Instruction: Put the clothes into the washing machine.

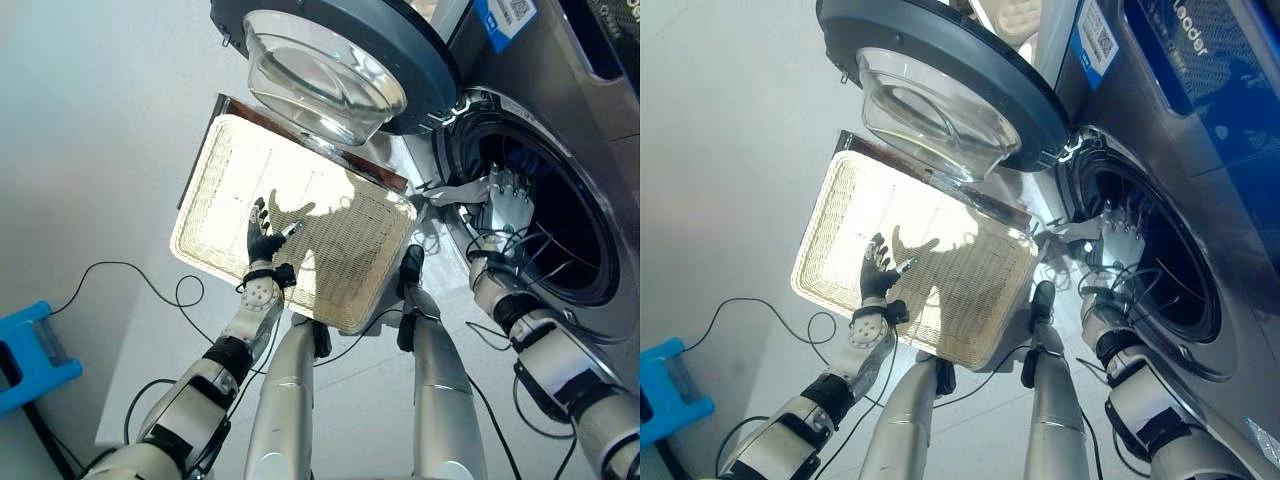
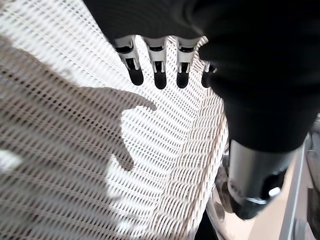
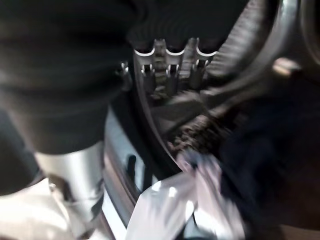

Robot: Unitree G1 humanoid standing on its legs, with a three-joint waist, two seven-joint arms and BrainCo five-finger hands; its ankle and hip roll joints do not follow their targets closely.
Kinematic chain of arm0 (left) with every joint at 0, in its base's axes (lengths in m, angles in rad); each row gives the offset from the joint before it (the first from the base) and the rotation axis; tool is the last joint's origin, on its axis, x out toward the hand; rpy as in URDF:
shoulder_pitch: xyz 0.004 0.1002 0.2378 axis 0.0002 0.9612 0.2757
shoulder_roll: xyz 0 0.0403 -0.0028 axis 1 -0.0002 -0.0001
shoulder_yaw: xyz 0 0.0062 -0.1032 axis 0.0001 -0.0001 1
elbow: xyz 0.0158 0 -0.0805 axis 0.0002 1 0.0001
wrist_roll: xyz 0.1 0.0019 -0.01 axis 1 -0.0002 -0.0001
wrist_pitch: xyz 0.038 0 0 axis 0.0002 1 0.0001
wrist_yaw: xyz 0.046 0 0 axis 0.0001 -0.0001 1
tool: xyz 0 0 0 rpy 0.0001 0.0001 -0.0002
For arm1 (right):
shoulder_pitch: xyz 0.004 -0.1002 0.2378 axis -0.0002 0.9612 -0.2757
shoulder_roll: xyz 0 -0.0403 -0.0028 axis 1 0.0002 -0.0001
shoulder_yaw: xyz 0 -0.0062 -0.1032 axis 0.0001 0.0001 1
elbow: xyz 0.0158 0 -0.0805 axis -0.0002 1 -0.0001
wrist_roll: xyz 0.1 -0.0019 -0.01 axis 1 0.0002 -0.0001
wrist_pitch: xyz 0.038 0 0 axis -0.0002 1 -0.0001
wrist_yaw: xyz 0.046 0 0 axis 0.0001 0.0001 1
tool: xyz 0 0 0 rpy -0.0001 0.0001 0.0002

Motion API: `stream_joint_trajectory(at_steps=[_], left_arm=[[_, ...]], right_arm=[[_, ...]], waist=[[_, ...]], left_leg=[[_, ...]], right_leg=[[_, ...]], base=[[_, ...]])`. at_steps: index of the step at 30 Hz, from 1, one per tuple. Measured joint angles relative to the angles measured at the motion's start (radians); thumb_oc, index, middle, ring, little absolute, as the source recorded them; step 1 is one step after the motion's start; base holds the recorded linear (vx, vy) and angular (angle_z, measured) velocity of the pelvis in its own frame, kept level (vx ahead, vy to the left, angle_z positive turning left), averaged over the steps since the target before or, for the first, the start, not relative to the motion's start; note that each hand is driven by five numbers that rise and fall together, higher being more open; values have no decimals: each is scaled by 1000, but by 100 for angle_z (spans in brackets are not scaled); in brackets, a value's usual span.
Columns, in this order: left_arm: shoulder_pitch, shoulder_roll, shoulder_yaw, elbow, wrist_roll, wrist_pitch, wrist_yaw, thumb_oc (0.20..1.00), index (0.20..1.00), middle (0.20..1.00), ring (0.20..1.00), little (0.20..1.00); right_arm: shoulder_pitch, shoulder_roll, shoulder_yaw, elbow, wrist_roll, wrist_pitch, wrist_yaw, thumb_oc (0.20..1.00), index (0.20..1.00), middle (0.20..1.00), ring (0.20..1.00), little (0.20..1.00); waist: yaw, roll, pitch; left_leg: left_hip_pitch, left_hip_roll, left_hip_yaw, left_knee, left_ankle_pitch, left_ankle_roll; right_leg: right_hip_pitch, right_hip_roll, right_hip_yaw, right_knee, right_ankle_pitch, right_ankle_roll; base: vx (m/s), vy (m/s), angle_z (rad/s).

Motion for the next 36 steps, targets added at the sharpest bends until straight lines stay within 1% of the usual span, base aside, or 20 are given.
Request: stream_joint_trajectory(at_steps=[1,2,3,4,7,10,14,18,22,25,29,33,36], left_arm=[[-12,7,-3,-11,0,0,-4,1000,1000,1000,1000,1000],[-15,12,-4,-20,0,-1,-7,1000,1000,1000,1000,1000],[-17,15,-4,-29,-1,-1,-9,1000,1000,1000,1000,1000],[-3,30,-7,-39,-7,0,-8,1000,1000,1000,1000,1000],[15,35,-7,-40,-9,5,-7,1000,1000,1000,1000,1000],[12,35,-5,-56,-9,11,-3,1000,1000,1000,1000,1000],[13,36,-2,-62,-9,11,-3,1000,1000,1000,1000,1000],[15,38,-2,-96,-9,11,-3,1000,1000,1000,1000,1000],[17,38,-2,-106,-9,11,-2,1000,1000,1000,1000,1000],[16,37,-2,-124,-9,11,-1,1000,1000,1000,1000,1000],[16,31,-2,-124,-9,8,-2,1000,1000,1000,1000,1000],[15,32,-1,-128,-9,-4,-7,1000,1000,1000,1000,1000],[16,32,-2,-146,-18,-16,-13,1000,1000,1000,1000,1000]], right_arm=[[-31,-29,74,52,-50,29,48,1000,1000,1000,1000,1000],[-47,-48,101,69,-67,40,68,1000,1000,1000,1000,1000],[-48,-67,104,75,-88,54,89,1000,1000,1000,1000,1000],[-43,-90,79,59,-124,82,127,1000,1000,1000,1000,1000],[-22,-91,43,31,-179,101,158,1000,1000,1000,1000,1000],[9,-85,40,8,-232,101,186,1000,1000,1000,1000,1000],[8,-85,40,-2,-245,100,237,1000,1000,1000,1000,1000],[-3,-88,47,6,-252,84,365,1000,1000,1000,1000,1000],[-4,-88,50,19,-242,52,441,1000,1000,1000,1000,1000],[-6,-88,52,33,-207,17,499,1000,1000,1000,1000,1000],[-15,-96,51,41,-181,6,538,1000,1000,1000,1000,1000],[-41,-99,51,48,-165,8,593,1000,1000,1000,1000,1000],[-57,-104,51,48,-148,18,611,1000,1000,1000,1000,1000]], waist=[[11,0,0],[17,0,0],[19,0,0],[19,0,0],[17,0,0],[18,0,0],[18,0,0],[19,0,0],[21,1,0],[23,2,0],[41,3,0],[45,3,0],[44,4,-1]], left_leg=[[-15,2,-11,1,3,-3],[-25,4,-16,2,5,-4],[-34,5,-24,4,7,-6],[-53,-1,-40,12,7,-7],[-53,-8,-40,11,7,-6],[-53,-15,-40,9,9,-1],[-53,-21,-39,9,12,4],[-54,-23,-37,3,13,4],[-57,-27,-27,-10,18,6],[-73,-27,-24,-13,20,8],[-74,-28,-17,-12,20,9],[-74,-34,-17,-10,21,10],[-77,-42,-16,-14,22,11]], right_leg=[[-10,0,-10,0,-1,1],[-15,2,-17,0,-1,1],[-21,2,-24,2,-1,-3],[-33,-2,-38,16,-10,-15],[-34,-12,-41,19,-13,-14],[-35,-22,-42,23,-14,-10],[-41,-30,-42,36,-16,-8],[-50,-34,-40,44,-20,-2],[-66,-36,-30,46,-20,-2],[-84,-36,-28,46,-17,-6],[-88,-43,-29,46,-18,-6],[-94,-53,-31,64,-24,-5],[-108,-65,-29,83,-33,0]], base=[[-30,-136,13],[-15,-73,13],[-5,-44,22],[0,-23,21],[0,-5,7],[-7,-10,5],[-2,-3,1],[0,0,0],[4,-2,-3],[2,-1,-1],[1,1,-1],[5,3,4],[-1,12,5]])
